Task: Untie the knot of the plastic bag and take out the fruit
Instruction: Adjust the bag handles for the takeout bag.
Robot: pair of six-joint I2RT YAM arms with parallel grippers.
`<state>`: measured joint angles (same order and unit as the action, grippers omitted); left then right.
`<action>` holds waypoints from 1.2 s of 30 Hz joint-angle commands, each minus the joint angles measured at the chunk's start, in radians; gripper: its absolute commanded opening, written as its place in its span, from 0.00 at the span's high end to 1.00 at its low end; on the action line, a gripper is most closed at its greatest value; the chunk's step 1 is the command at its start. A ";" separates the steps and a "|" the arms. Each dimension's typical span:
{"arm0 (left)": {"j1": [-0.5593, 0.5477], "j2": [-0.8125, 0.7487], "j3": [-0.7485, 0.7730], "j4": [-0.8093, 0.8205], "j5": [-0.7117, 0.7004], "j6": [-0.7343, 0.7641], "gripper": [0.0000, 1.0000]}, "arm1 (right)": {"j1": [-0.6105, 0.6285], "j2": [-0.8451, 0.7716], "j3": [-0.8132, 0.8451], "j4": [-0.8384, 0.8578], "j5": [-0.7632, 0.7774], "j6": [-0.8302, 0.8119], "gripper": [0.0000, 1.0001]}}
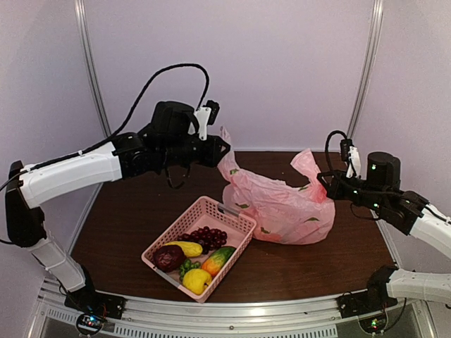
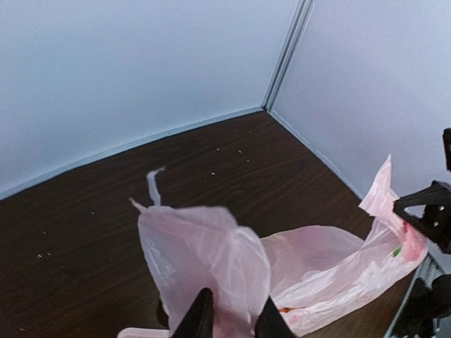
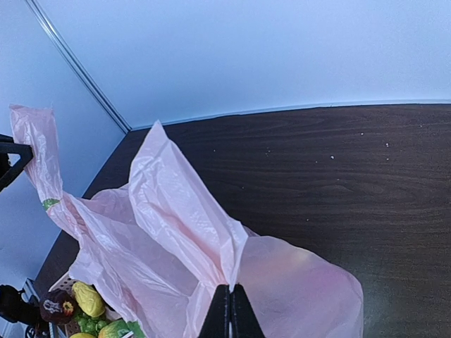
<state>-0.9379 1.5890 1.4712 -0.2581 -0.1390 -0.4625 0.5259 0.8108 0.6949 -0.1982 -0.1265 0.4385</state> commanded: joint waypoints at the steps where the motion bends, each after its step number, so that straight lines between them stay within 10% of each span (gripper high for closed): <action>1: 0.002 0.032 0.027 0.010 -0.003 0.005 0.95 | 0.004 0.012 0.015 -0.035 0.070 0.011 1.00; 22: 0.263 0.243 0.487 0.087 0.434 0.199 1.00 | -0.170 0.447 0.662 -0.057 0.064 -0.157 1.00; 36: 0.239 0.125 -0.032 0.446 0.705 0.144 1.00 | -0.169 0.080 0.024 -0.042 0.059 -0.006 0.93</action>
<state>-0.6777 1.7851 1.5894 0.0322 0.5030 -0.2840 0.3595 0.9409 0.8623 -0.2276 -0.0460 0.3248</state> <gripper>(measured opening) 0.001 0.021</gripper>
